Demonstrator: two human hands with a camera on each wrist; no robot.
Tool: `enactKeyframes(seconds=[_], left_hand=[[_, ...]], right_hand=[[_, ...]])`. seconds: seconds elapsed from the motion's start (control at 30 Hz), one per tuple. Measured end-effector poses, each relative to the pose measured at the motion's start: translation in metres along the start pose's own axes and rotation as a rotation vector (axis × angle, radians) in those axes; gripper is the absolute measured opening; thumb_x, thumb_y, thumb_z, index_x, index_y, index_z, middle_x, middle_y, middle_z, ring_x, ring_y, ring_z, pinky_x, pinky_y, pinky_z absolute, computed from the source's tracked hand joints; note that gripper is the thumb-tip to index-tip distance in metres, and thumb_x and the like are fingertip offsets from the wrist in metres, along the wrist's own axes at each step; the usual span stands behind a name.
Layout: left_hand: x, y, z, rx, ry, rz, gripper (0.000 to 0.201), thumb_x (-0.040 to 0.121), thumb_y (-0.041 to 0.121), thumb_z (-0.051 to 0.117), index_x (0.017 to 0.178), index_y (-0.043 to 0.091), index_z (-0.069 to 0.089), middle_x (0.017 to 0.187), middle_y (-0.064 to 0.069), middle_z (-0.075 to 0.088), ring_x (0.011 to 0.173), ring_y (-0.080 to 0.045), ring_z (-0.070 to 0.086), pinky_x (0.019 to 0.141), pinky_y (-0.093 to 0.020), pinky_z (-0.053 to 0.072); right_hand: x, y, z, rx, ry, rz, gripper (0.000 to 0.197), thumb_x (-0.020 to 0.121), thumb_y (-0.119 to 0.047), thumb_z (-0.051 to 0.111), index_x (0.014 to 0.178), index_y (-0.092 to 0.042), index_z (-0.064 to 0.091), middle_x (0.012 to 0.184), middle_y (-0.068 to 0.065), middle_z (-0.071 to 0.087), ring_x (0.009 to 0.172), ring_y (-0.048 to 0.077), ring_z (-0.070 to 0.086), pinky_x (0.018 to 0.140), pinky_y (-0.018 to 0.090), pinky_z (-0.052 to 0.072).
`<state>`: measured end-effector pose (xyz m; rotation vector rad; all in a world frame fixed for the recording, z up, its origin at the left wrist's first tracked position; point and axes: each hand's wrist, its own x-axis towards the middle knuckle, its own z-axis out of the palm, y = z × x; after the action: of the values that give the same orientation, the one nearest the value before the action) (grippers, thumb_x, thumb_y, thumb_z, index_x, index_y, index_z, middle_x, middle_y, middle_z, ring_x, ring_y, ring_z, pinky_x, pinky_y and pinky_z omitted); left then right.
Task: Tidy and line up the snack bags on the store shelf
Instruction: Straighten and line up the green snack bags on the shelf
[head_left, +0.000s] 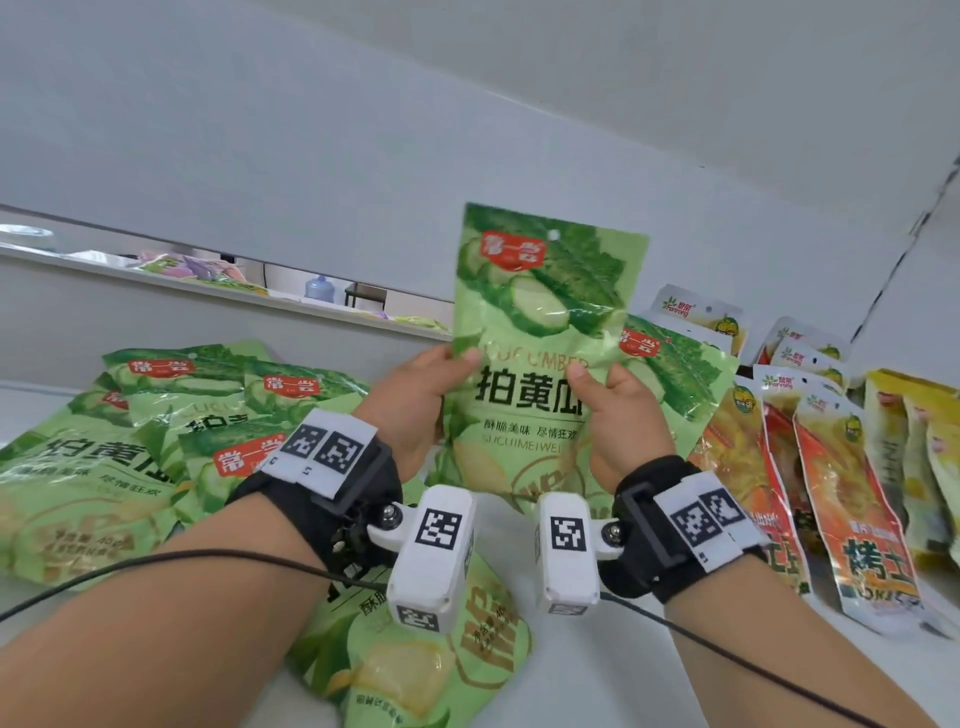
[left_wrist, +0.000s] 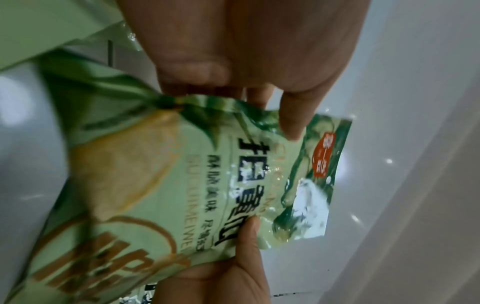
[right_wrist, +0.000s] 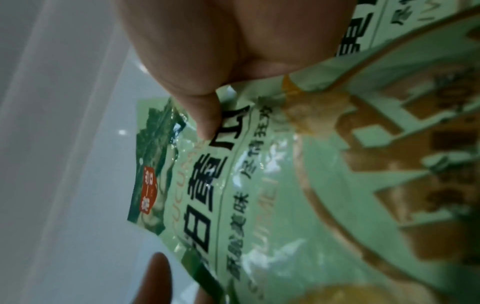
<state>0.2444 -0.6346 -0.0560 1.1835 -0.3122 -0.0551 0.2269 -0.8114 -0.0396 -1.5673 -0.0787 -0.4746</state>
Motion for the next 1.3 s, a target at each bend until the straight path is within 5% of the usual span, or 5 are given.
enactKeyframes(seconds=[0.27,0.43,0.67,0.9,1.3], left_hand=[[0.001,-0.013,-0.006,0.186,0.071,-0.007,0.016,0.095,0.011,0.054,0.102,0.009,0.069,0.093,-0.008,0.074,0.086,-0.024,0.068,0.077,-0.034,0.056],[0.005,-0.016,-0.010,0.229,0.112,-0.021,0.032,0.097,0.026,0.052,0.124,0.010,0.059,0.121,-0.012,0.066,0.116,-0.030,0.058,0.106,-0.044,0.041],[0.000,-0.017,-0.015,0.394,-0.129,-0.077,0.031,0.081,0.001,0.068,0.109,0.013,0.063,0.109,-0.013,0.071,0.105,-0.034,0.065,0.100,-0.048,0.046],[0.001,-0.018,-0.015,0.338,-0.059,-0.054,0.016,0.088,0.011,0.063,0.099,0.022,0.060,0.093,-0.001,0.069,0.069,-0.014,0.068,0.053,-0.025,0.054],[0.000,-0.019,-0.015,0.331,-0.054,-0.035,0.013,0.090,0.015,0.061,0.097,0.025,0.059,0.091,0.002,0.067,0.068,-0.014,0.065,0.051,-0.025,0.054]], right_hand=[[-0.007,0.031,-0.004,0.384,-0.086,0.184,0.028,0.078,-0.016,0.064,0.105,-0.009,0.062,0.101,0.013,0.072,0.089,0.029,0.070,0.075,0.045,0.057],[-0.012,0.044,-0.008,0.275,-0.196,0.207,0.018,0.076,-0.016,0.066,0.091,-0.009,0.060,0.080,0.005,0.075,0.074,0.019,0.072,0.059,0.029,0.056],[-0.015,0.046,-0.008,0.260,-0.111,0.185,0.015,0.081,-0.021,0.064,0.093,-0.012,0.063,0.087,0.007,0.074,0.085,0.026,0.070,0.083,0.042,0.053],[-0.021,0.043,-0.011,0.314,-0.378,0.299,0.040,0.076,0.005,0.063,0.108,-0.018,0.051,0.077,0.002,0.070,0.064,0.018,0.070,0.051,0.023,0.054],[-0.023,0.039,-0.008,0.135,-0.393,0.239,0.053,0.082,0.022,0.049,0.108,-0.024,0.047,0.090,0.010,0.062,0.055,0.017,0.066,0.046,0.019,0.047]])
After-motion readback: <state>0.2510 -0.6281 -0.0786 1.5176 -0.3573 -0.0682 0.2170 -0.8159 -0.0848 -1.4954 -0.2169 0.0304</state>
